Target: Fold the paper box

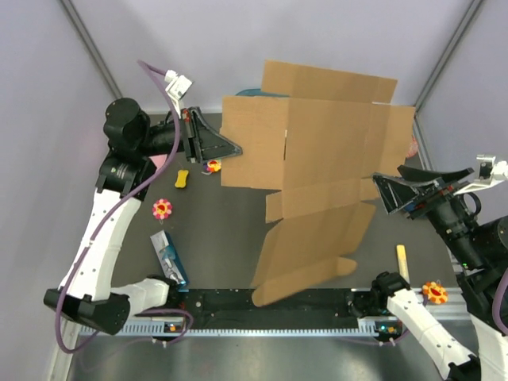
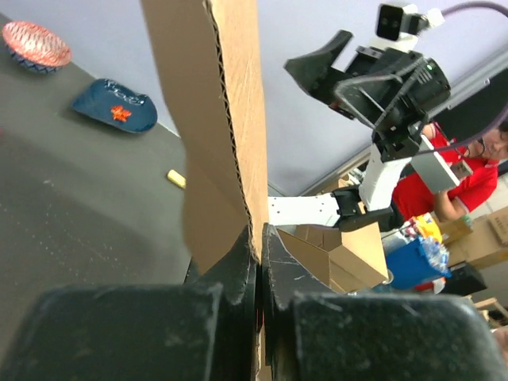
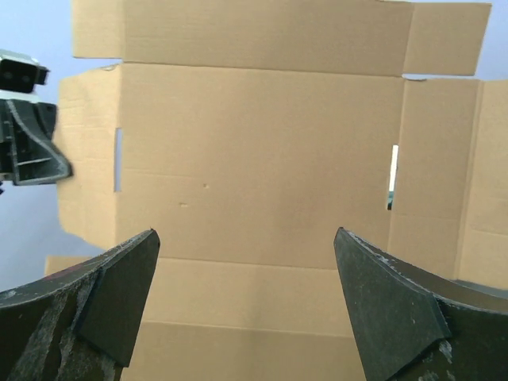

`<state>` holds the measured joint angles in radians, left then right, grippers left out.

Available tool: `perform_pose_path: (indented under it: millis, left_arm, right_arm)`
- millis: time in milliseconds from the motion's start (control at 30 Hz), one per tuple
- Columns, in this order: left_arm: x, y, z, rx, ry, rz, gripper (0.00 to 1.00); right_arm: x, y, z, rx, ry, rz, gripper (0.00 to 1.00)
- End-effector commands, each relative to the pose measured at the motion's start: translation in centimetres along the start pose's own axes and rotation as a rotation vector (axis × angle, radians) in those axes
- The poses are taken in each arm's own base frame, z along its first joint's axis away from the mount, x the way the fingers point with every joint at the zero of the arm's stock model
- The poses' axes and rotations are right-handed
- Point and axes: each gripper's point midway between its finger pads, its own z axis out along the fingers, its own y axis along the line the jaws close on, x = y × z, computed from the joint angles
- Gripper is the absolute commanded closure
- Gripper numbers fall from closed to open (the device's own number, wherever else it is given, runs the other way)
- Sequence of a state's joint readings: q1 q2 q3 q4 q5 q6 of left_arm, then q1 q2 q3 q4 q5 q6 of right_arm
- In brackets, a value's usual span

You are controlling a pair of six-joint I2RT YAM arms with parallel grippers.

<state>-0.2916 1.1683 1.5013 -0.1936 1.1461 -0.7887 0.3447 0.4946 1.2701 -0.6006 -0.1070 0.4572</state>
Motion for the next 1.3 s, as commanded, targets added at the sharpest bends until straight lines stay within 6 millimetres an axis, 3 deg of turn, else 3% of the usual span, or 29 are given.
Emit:
perform_pose_path:
  millis: [0, 167, 233, 267, 333, 367, 433, 467, 533, 667, 833, 1033, 1200, 1233, 1267]
  left_arm:
    - [-0.6, 5.2, -0.1, -0.033, -0.006, -0.081, 1.00]
    - [1.5, 16.5, -0.3, -0.154, 0.017, -0.233, 1.00]
    - [2.3, 19.4, -0.4, -0.189, 0.036, -0.265, 1.00]
    - [3.4, 22.3, -0.2, -0.217, 0.065, -0.283, 1.00]
    - [4.4, 24.4, -0.1, -0.261, 0.104, -0.324, 1.00]
    - [5.6, 26.9, 0.0, -0.291, 0.135, -0.314, 1.00]
    - [6.2, 28.8, -0.2, -0.350, 0.172, -0.330, 1.00]
    - [7.2, 30.7, -0.2, -0.374, 0.195, -0.335, 1.00]
    - [7.6, 32.2, -0.5, -0.423, 0.215, -0.329, 1.00]
    - [10.2, 36.4, -1.8, -0.623, 0.313, -0.283, 1.00]
    - [11.5, 38.7, -3.3, -0.776, 0.385, -0.173, 1.00]
    - [10.9, 39.5, -4.5, -0.904, 0.435, 0.057, 1.00]
    - [8.4, 37.8, -3.9, -0.891, 0.378, 0.276, 1.00]
    - [9.5, 38.0, -4.1, -0.896, 0.386, 0.281, 1.00]
    - [8.0, 37.3, -3.8, -0.903, 0.330, 0.343, 1.00]
  right_arm:
    - [0.4, -0.2, -0.1, 0.003, 0.005, -0.004, 0.07]
    - [2.0, -1.3, 0.6, 0.030, 0.043, -0.017, 0.07]
    - [2.6, -1.8, 0.8, 0.046, 0.052, -0.024, 0.06]
    - [3.4, -2.3, 1.0, 0.055, 0.072, -0.022, 0.06]
    - [4.3, -2.9, 1.4, 0.069, 0.095, -0.024, 0.06]
    - [5.1, -3.4, 1.8, 0.082, 0.115, -0.021, 0.06]
    - [6.0, -4.0, 2.3, 0.098, 0.133, -0.016, 0.06]
    - [6.7, -4.4, 2.7, 0.103, 0.145, -0.015, 0.06]
    - [7.5, -5.0, 3.4, 0.118, 0.163, -0.019, 0.06]
    - [9.9, -6.5, 5.1, 0.143, 0.208, -0.026, 0.06]
    - [12.0, -7.0, 7.1, 0.122, 0.246, -0.007, 0.07]
    - [13.5, -6.8, 8.0, 0.088, 0.280, 0.020, 0.07]
    - [14.1, -6.4, 8.3, 0.058, 0.303, 0.033, 0.08]
    - [14.1, -6.4, 8.4, 0.056, 0.305, 0.029, 0.08]
    - [14.2, -6.4, 8.5, 0.056, 0.310, 0.021, 0.08]
